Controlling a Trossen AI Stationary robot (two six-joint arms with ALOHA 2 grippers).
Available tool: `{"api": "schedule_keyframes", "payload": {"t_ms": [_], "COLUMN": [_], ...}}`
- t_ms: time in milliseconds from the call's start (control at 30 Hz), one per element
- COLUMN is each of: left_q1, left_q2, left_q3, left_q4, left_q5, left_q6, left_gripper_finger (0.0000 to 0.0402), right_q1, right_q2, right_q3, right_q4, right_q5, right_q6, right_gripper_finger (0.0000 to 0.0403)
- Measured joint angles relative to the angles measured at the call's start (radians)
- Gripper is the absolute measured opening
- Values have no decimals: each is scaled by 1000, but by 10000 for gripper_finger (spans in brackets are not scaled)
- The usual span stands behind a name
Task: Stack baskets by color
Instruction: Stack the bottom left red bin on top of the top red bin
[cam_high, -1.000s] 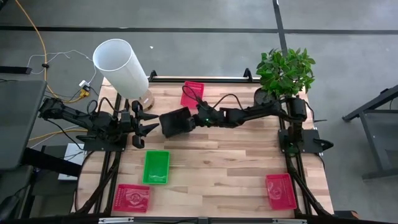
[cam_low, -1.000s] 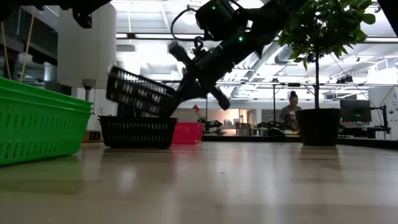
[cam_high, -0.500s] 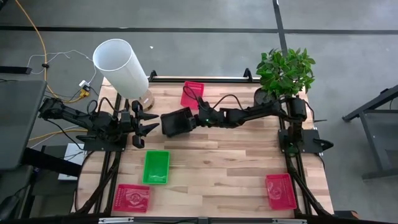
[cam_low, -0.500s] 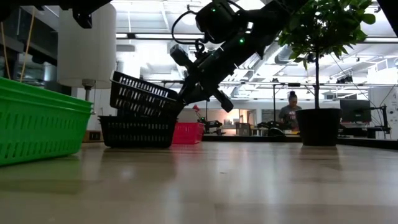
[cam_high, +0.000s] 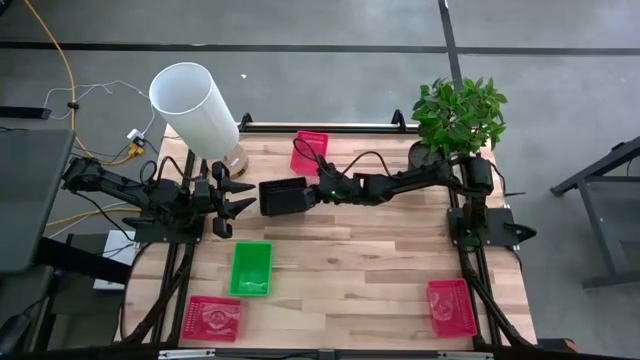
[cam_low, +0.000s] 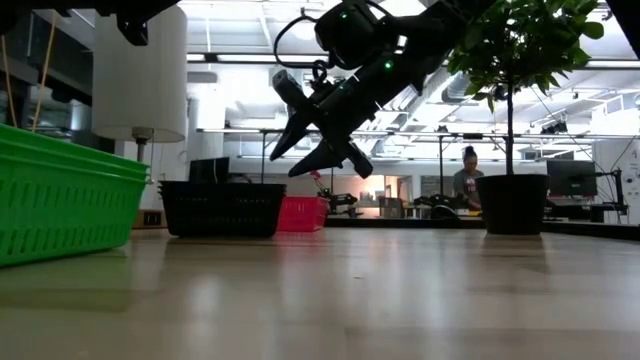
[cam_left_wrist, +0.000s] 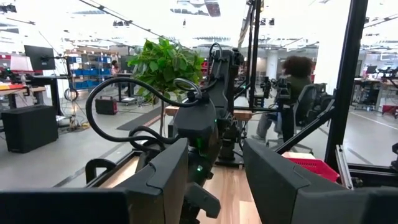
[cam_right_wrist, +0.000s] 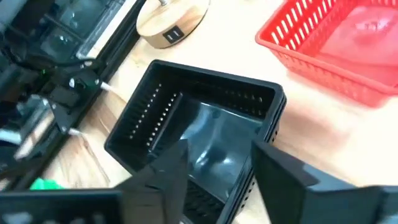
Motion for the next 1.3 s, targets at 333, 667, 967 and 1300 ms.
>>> {"api": "schedule_keyframes", "payload": {"t_ms": [333, 667, 967, 1300], "left_q1": [0, 0, 0, 0], "left_q2": [0, 0, 0, 0], "left_q3": [0, 0, 0, 0], "left_q4": [-1, -4, -9, -8], "left_q5": [0, -2, -3, -4], "left_q6": [0, 0, 0, 0], "left_gripper_finger": [143, 143, 143, 143], "right_q1": [6, 112, 306, 413], "right_q2": [-116, -297, -614, -728], "right_q3": [1, -220, -629, -791], "right_q4": [-253, -585, -84, 487], "right_q5": [-7, 87, 117, 285], "right_q6": [-399, -503, -415, -751], "right_gripper_finger": [199, 199, 199, 199]}}
